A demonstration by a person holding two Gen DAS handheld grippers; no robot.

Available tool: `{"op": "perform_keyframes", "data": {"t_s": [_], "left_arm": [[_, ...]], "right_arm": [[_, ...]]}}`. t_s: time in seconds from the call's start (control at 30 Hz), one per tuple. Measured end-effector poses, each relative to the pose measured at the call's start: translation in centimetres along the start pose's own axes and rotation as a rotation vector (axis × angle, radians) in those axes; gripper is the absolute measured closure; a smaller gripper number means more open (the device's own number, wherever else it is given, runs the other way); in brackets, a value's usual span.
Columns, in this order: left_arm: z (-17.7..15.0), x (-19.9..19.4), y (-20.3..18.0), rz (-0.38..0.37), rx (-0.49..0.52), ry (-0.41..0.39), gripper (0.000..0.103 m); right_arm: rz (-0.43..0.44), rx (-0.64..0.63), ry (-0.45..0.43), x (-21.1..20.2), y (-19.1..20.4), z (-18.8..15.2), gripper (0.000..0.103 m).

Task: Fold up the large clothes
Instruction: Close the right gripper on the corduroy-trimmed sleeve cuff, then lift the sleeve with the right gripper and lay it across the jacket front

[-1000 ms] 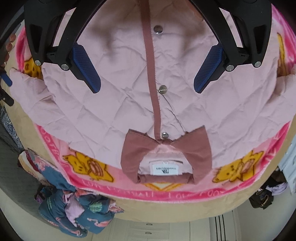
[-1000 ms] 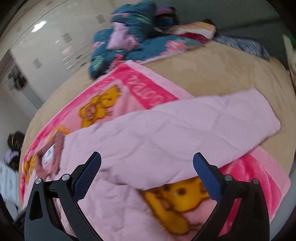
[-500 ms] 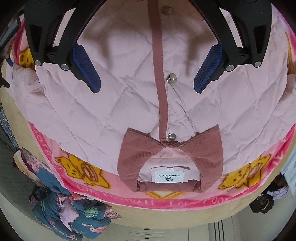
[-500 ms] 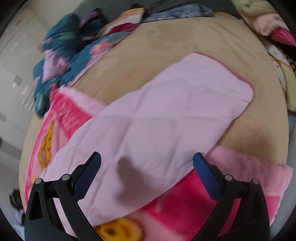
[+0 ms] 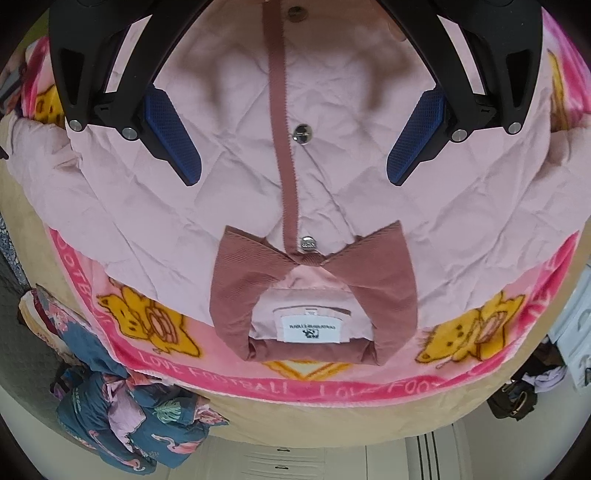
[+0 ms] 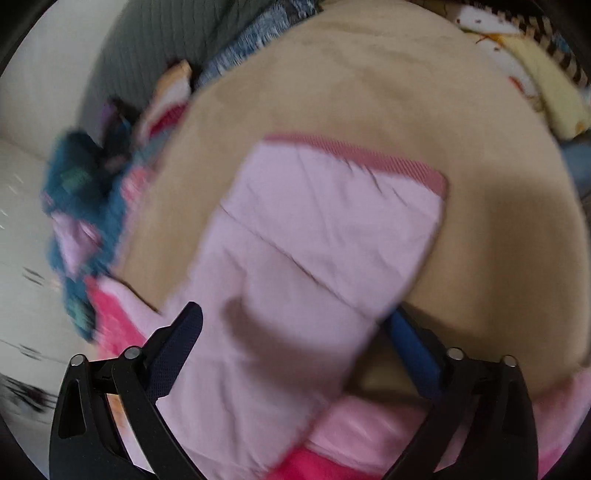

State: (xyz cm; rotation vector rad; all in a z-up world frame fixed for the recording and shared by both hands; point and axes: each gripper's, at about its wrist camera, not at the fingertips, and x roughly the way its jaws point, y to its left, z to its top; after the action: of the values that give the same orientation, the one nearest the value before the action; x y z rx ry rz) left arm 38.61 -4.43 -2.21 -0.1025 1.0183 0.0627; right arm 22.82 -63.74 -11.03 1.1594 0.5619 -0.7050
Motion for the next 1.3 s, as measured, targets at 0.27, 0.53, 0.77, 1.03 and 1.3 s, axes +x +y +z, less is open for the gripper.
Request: {"op": "perform_keyframes", "data": {"t_s": [0.27,0.53,0.77,1.03,1.3], "left_arm": [[0.9,-3.8,1.2,-0.001,0.006,-0.067,0.009],[1.5,-7.3,2.8,-0.02,-0.001,-0.108,0.009],[2.0,-9.9,5.3,-0.029,-0.017,-0.147,0.009],[2.5,-12.2,9.2,-0.076,-0.068,-0.179,0.009],[2.2,-13.3,13.0,-0.096,-0.123,-0.196,0.009]], "right_arm": [[0.248,-0.231,-0.02,-4.3,7.1,-0.1,0.08],[0.446,-0.514,-0.062,-10.7,17.6,-4.1,0.081],[0.54,-0.725,-0.048,-14.8,25.4,-10.6,0.081],[0.631,-0.904,-0.025,-18.4,31.3,-18.7,0.081],[0.725,-1.004,0.023,-19.9,34.1,-25.5,0.081]]}}
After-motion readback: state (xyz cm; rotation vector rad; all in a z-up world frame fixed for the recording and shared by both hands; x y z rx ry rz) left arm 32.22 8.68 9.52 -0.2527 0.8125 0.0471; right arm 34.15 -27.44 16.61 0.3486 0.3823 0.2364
